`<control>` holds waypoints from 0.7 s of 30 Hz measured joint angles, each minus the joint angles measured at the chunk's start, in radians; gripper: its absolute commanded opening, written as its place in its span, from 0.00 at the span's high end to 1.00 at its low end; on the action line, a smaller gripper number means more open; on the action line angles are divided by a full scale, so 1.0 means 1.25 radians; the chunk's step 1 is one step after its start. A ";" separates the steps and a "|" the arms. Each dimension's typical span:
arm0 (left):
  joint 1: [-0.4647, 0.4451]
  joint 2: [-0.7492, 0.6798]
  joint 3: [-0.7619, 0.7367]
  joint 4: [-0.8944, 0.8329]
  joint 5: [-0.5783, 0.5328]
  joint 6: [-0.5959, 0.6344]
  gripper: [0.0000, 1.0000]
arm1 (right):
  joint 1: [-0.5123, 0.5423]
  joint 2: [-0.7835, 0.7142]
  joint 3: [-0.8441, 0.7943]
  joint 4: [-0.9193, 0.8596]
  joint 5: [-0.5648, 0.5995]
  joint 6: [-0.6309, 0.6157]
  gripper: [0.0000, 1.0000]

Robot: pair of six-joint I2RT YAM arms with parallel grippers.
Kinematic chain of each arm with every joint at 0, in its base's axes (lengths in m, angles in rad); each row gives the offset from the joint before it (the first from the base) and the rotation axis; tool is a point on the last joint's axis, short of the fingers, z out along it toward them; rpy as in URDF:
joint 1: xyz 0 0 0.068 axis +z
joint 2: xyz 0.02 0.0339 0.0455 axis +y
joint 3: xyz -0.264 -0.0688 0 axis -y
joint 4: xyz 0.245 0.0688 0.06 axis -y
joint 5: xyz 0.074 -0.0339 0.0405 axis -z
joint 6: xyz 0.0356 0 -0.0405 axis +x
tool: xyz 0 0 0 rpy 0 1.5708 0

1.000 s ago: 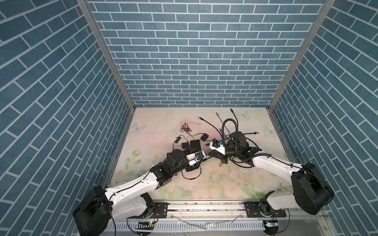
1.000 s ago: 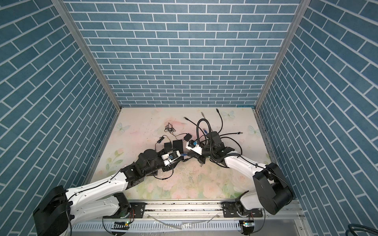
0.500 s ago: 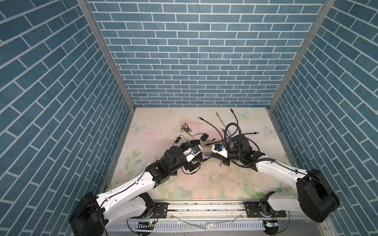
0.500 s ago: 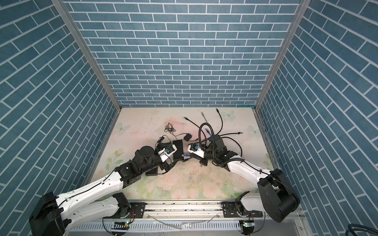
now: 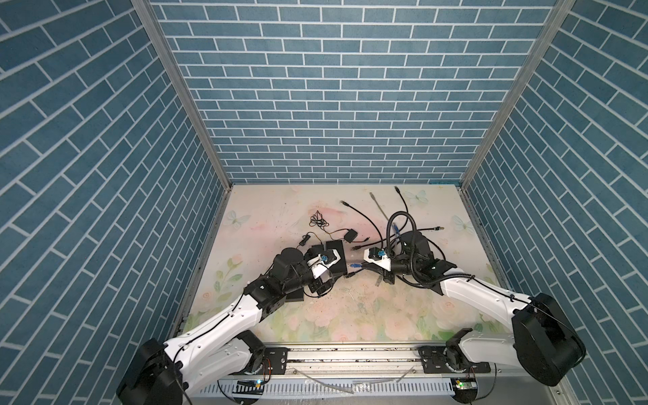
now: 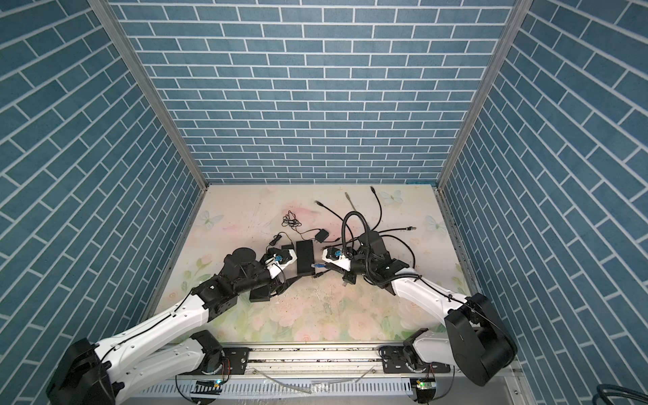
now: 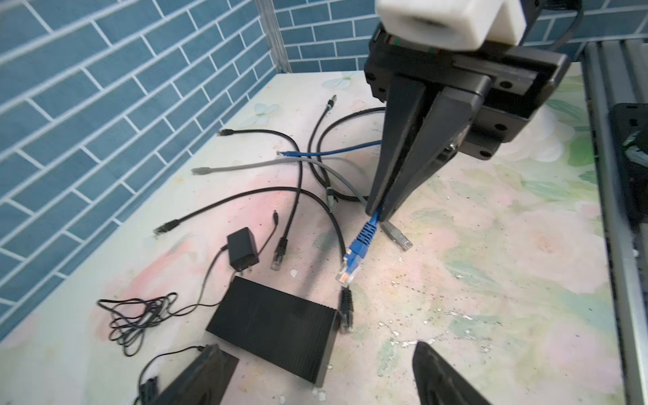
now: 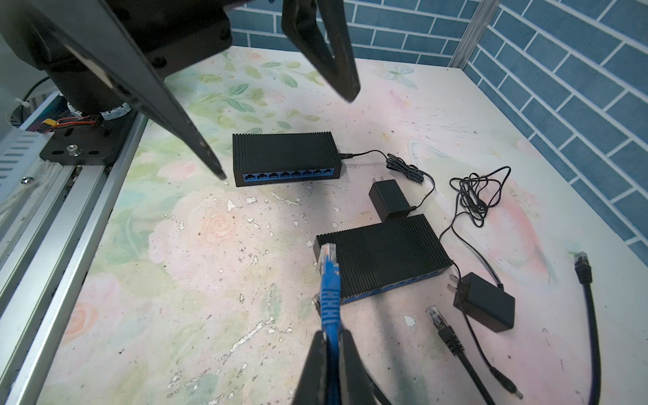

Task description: Insert the plug into the switch port

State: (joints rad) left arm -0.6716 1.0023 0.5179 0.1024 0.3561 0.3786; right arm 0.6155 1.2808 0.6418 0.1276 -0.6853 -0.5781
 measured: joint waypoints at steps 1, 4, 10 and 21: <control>0.000 0.020 0.003 0.000 0.015 0.001 0.20 | 0.000 -0.001 0.000 0.000 -0.001 -0.002 1.00; 0.000 0.083 0.018 0.001 0.050 0.005 0.27 | 0.000 -0.001 0.000 0.000 -0.005 -0.003 1.00; 0.000 0.142 0.010 0.098 0.023 0.026 0.38 | 0.000 0.002 0.013 -0.037 -0.005 0.024 1.00; -0.002 0.128 -0.025 0.209 -0.060 0.150 0.35 | 0.000 0.074 0.147 -0.145 0.007 0.242 1.00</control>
State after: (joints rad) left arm -0.6746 1.1625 0.4870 0.3641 0.2817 0.5663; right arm 0.6155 1.3739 0.8261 -0.0540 -0.6765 -0.2760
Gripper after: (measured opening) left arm 0.653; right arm 0.083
